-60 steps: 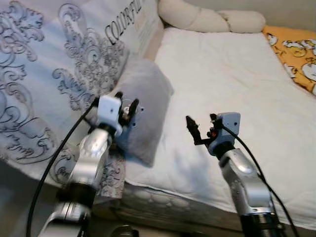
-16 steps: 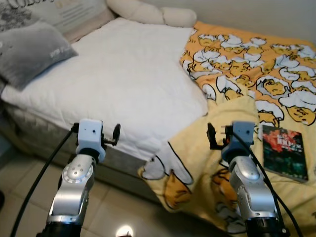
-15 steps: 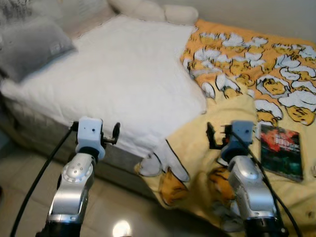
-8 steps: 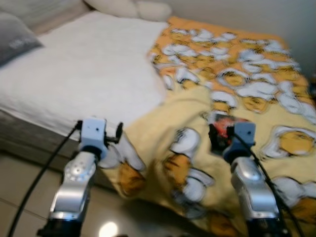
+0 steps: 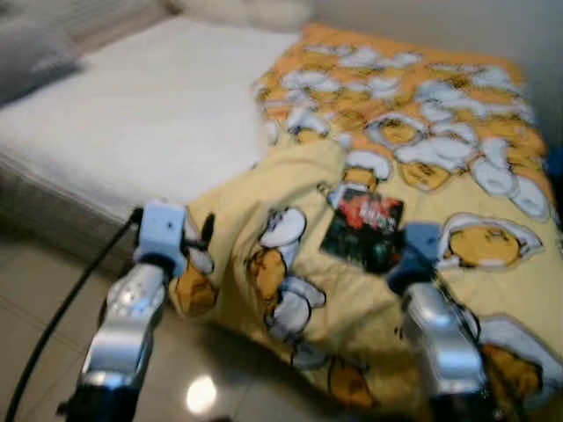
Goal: Clean up the room
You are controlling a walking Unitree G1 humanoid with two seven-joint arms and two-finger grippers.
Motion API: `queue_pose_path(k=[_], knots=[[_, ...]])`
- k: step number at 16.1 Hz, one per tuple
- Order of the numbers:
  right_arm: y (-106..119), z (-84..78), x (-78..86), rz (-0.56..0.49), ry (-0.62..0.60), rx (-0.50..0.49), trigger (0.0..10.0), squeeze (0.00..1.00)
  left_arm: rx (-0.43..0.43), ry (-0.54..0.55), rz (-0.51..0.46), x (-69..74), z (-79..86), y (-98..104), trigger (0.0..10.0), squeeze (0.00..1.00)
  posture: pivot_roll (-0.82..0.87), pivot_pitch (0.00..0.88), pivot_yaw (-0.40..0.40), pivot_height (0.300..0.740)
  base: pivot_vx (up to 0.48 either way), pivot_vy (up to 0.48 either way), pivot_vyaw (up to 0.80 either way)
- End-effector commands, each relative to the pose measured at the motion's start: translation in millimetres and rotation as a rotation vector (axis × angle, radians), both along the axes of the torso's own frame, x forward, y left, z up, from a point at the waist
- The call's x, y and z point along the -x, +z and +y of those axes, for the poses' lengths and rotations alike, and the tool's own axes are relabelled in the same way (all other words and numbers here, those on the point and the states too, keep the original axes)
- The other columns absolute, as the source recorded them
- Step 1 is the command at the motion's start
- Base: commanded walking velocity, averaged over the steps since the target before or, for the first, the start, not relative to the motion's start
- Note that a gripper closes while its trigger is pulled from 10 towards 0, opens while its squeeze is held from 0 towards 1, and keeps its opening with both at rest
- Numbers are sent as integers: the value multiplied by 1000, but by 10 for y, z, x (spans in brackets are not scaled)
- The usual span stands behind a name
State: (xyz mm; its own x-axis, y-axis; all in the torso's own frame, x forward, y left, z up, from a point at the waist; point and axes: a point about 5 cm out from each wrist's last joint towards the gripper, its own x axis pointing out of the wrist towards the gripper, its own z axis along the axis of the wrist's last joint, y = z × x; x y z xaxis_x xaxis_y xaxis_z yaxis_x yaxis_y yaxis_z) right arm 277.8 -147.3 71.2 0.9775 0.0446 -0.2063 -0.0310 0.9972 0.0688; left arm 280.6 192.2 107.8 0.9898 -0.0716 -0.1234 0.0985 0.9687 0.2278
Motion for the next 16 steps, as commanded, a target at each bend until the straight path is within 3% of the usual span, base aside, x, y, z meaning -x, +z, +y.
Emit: queue_pose_path(k=[1, 7, 11, 16], knots=[[21, 29, -24, -8, 34, -2, 10000, 1000, -8, -7, -5, -16, -10, 25, 10000, 1000, 76, 0, 20, 740, 0, -480, 800], [-17, 122, -13, 17, 111, -18, 10000, 1000, -28, 1, -8, -30, 35, 42, 10000, 1000, 82, 0, 22, 740, 0, -442, 659], [-40, 156, 5, 29, 147, -26, 10000, 1000, -39, -8, -5, -30, 22, 19, 10000, 1000, 83, 0, 21, 740, 0, 0, 0], [-76, 56, -2, 43, 70, -13, 10000, 1000, -39, -49, -2, -1, -43, -21, 10000, 1000, 82, 0, 14, 740, 0, 0, 0]])
